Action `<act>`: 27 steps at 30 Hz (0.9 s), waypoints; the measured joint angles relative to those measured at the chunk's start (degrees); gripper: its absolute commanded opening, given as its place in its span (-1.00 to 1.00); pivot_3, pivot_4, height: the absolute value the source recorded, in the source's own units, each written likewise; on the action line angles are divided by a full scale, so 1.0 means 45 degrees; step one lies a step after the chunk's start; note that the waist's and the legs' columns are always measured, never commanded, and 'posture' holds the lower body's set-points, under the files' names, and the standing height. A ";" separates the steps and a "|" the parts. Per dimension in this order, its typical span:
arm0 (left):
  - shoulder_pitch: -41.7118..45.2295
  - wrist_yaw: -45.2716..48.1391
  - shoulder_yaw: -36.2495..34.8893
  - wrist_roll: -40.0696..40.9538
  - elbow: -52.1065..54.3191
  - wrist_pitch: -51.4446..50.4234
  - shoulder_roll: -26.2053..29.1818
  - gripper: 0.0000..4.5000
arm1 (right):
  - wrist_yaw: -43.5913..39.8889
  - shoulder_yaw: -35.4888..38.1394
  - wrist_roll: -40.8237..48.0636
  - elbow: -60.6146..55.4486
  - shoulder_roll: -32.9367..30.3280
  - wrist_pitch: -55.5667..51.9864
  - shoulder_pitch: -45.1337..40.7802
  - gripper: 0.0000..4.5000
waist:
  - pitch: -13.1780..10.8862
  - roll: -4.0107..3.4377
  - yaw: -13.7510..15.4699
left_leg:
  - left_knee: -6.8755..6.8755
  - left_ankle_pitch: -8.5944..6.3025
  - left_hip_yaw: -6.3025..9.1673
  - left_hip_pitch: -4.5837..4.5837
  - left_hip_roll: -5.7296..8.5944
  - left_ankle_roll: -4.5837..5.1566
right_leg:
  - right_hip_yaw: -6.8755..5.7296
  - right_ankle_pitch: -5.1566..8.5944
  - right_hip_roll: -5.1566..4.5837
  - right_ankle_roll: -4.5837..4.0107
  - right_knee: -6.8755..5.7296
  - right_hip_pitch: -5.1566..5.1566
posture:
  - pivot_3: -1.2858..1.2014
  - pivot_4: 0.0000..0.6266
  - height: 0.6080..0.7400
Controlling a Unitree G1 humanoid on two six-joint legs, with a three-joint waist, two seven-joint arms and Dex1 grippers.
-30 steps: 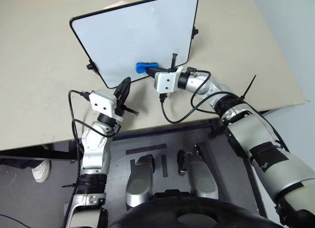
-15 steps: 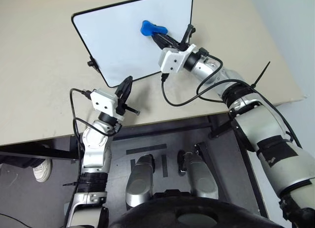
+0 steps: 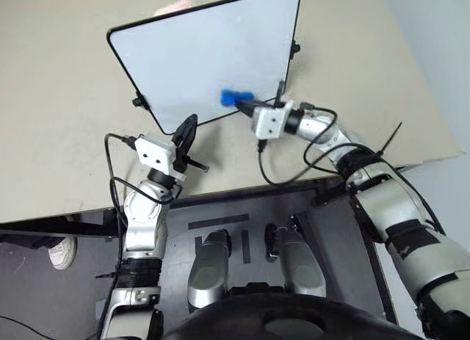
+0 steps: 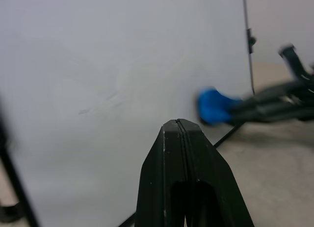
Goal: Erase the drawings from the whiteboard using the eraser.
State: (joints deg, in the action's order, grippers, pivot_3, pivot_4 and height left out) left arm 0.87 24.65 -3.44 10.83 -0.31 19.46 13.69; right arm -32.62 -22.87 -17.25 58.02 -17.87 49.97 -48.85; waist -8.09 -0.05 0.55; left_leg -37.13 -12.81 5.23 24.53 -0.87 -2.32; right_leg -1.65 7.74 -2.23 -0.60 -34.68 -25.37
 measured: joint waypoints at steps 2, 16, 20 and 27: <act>-0.0022 0.0010 -0.0017 0.0011 0.0006 -0.0007 0.0037 -1.00 | -0.1389 0.0146 0.0916 -0.1633 -0.0666 -0.0826 0.0800 -0.97 | 0.0001 0.0000 0.0049 | -0.0014 -0.0039 0.0001 0.0014 0.0000 0.0005 | 0.0001 0.0013 -0.0001 0.0002 0.0005 -0.0002 | 0.03 -0.52 1.00; 0.0021 0.0301 0.0057 0.0066 0.0028 -0.0200 0.0106 -1.00 | -0.6057 0.0742 0.4045 -0.9988 -0.3052 -0.8816 0.4064 -0.25 | 0.0007 0.0013 -0.0071 | -0.0009 0.0064 -0.0004 -0.0154 -0.0001 0.0006 | 0.0014 0.0066 0.0007 0.0025 -0.0060 0.0128 | 0.03 -0.52 1.00; 0.0019 0.0343 0.0022 0.0086 0.0028 -0.0246 0.0210 -1.00 | -0.5989 0.0749 0.3980 -1.0238 -0.3041 -0.9253 0.4075 0.39 | 0.0007 0.0013 -0.0070 | -0.0009 0.0134 -0.0003 -0.0150 -0.0001 0.0007 | 0.0018 0.0107 0.0008 0.0115 -0.0064 0.0140 | 0.03 -0.52 1.00; 0.0093 0.0422 -0.0207 0.0288 0.0019 -0.0302 0.0639 -1.00 | -0.5364 0.1502 0.4103 -1.1670 -0.3097 -0.9741 0.4306 0.69 | 0.0007 0.0013 -0.0049 | -0.0008 0.0179 -0.0002 -0.0120 0.0000 0.0004 | 0.0020 0.0107 0.0008 0.0138 -0.0061 0.0138 | 0.03 -0.52 1.00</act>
State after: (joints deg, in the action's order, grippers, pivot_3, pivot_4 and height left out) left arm 1.29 26.55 -4.37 12.13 -0.23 18.10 16.56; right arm -56.76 -16.11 1.21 5.51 -31.81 6.14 -29.47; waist -8.06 0.01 0.33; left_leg -37.17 -12.01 5.23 23.99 -0.87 -2.30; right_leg -1.56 8.22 -2.19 0.02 -34.96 -24.75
